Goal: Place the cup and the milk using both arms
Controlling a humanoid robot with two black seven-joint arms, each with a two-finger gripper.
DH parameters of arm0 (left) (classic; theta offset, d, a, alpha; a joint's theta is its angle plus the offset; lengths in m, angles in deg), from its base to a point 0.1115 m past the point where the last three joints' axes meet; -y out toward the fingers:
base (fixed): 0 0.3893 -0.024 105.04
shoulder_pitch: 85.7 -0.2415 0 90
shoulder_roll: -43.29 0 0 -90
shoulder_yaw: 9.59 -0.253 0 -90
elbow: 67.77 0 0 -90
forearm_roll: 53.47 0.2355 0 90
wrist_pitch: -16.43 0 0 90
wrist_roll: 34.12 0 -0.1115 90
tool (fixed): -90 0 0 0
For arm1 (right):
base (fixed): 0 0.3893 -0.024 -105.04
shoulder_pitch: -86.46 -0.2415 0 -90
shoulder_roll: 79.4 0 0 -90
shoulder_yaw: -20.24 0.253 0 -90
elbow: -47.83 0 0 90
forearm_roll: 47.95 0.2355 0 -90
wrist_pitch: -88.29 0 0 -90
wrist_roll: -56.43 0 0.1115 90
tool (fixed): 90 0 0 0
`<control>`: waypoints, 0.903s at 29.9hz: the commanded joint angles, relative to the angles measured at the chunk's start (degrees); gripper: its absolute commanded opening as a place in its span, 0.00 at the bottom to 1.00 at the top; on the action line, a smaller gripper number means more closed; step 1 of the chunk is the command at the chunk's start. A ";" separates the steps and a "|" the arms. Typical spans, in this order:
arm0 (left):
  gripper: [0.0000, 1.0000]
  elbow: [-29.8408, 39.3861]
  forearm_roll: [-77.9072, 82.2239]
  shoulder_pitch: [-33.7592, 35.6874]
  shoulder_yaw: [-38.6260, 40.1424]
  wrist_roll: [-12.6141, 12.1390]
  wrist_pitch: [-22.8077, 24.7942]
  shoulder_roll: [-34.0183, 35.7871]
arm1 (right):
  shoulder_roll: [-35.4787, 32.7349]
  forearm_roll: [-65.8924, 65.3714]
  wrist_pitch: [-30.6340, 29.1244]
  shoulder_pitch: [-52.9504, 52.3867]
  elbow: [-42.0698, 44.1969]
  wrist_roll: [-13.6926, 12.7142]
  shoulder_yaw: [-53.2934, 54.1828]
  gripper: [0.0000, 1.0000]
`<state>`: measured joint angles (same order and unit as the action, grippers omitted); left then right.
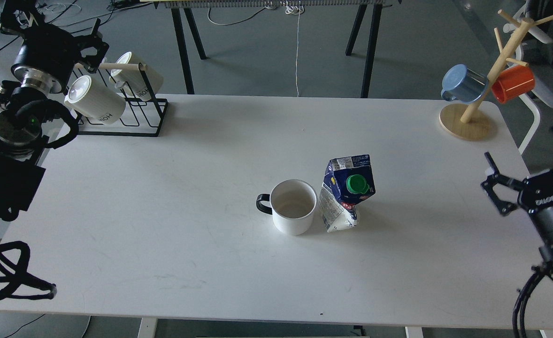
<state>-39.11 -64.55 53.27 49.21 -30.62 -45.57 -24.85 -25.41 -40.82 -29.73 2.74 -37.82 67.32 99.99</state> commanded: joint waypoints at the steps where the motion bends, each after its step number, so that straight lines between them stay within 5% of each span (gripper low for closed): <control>1: 1.00 0.08 0.01 -0.02 0.00 0.11 0.00 -1.11 | -2.40 0.60 0.02 -12.14 8.12 -0.08 -5.46 0.99; 9: 1.00 0.69 -0.25 0.07 0.09 -0.07 0.00 -2.43 | -1.52 0.96 0.02 -37.19 28.32 -0.69 -16.28 0.98; 16: 1.00 0.96 -0.25 0.07 0.09 -0.07 0.00 -3.05 | 8.49 0.96 0.02 -53.63 46.61 -1.13 -21.82 0.98; 23: 1.00 0.96 -0.25 0.07 0.00 -0.16 0.00 -3.31 | 17.19 1.04 0.02 -61.21 58.92 -1.22 -22.53 0.99; 27: 1.00 0.96 -0.25 0.07 -0.09 -0.07 0.00 -4.19 | 18.96 0.96 0.02 -61.30 59.12 -1.13 -22.97 0.99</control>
<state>-38.08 -64.81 53.35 49.17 -30.75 -45.57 -28.57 -7.40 -39.87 -29.70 -58.35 21.23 66.06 77.27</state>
